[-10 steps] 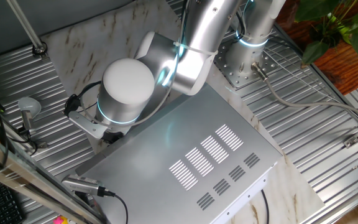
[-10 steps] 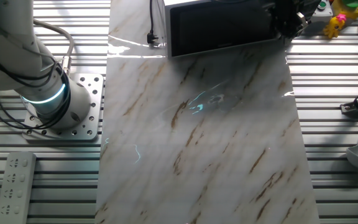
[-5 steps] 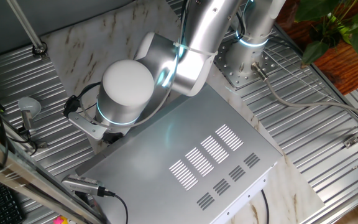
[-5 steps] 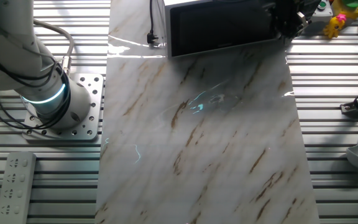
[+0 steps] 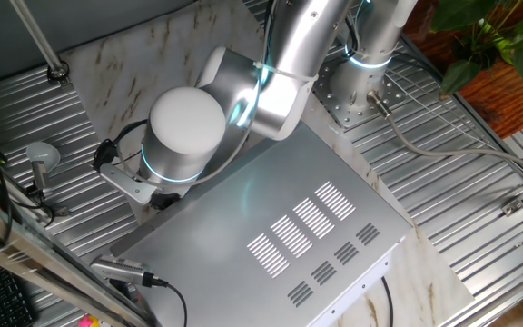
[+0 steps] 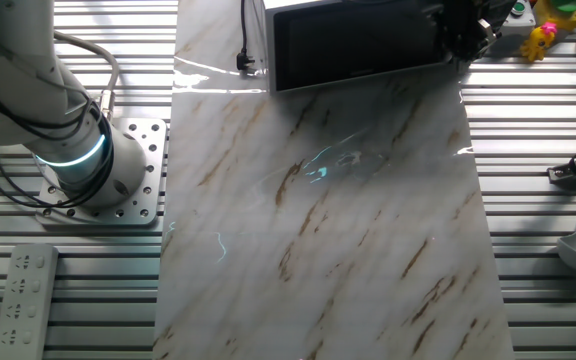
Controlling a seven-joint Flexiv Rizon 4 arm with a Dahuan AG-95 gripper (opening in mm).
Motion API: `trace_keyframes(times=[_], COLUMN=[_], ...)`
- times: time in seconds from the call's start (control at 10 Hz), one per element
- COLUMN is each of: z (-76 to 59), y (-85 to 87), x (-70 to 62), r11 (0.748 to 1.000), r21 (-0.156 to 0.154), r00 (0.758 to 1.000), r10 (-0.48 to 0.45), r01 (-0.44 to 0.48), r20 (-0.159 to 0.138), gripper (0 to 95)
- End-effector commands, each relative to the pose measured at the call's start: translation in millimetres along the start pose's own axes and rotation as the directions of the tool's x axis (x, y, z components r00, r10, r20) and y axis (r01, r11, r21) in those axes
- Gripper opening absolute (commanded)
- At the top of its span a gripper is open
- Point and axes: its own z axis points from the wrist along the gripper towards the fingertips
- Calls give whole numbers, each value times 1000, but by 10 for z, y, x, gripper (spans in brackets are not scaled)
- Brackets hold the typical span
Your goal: Open the microwave door
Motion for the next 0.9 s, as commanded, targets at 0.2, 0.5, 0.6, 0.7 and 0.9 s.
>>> trace_keyframes(times=[0.2, 0.5, 0.6, 0.7, 0.9], z=[8, 8, 8, 8, 8], y=[175, 175, 175, 175, 175], x=[-15, -15, -15, -15, -15], r11=[1000, 1000, 1000, 1000, 1000], r21=[-2, -3, -2, -3, -8], r00=[1000, 1000, 1000, 1000, 1000], r10=[-6, -15, -18, -21, -24], r01=[6, 15, 18, 21, 24], r20=[8, 14, 14, 14, 17], gripper=[0, 0, 0, 0, 0])
